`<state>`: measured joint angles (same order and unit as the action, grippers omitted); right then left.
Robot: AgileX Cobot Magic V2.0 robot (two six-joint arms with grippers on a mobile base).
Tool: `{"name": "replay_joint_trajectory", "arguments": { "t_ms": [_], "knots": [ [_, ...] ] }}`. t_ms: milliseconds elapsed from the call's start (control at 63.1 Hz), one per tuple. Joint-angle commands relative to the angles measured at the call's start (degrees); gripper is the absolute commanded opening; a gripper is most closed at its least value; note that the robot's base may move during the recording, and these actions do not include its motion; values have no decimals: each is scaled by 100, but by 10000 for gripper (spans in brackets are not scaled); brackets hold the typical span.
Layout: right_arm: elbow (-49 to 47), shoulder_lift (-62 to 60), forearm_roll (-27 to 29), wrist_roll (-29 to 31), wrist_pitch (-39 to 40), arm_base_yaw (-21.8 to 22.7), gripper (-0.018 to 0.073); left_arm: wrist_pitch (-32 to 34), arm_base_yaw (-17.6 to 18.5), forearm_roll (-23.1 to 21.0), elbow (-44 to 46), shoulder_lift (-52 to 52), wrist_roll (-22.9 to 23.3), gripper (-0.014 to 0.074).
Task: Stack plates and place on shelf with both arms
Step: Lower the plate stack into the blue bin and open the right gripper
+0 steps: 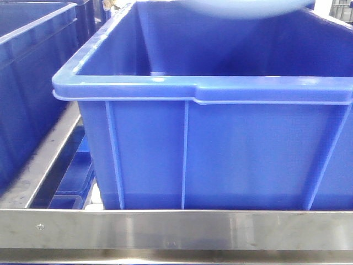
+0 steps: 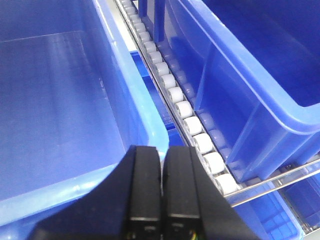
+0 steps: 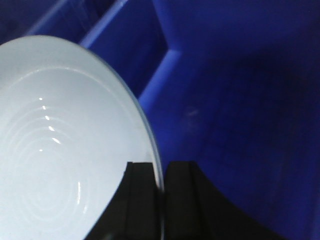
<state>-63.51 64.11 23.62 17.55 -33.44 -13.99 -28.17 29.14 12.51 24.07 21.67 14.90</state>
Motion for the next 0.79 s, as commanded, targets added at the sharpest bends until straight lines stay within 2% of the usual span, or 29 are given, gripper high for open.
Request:
{"name": "replay_joint_trajectory", "arguments": {
  "t_ms": [0,396,776],
  "knots": [
    [-436,395,66,84,359,35,56,477,34,25,167,38,50,84],
    [-830,2282,-77,169,380,35,56,477,34,25,167,38,50,84],
    [-830,2886,-82,169,203,35,59,477,34,25,167,38,50,84]
  ]
}}
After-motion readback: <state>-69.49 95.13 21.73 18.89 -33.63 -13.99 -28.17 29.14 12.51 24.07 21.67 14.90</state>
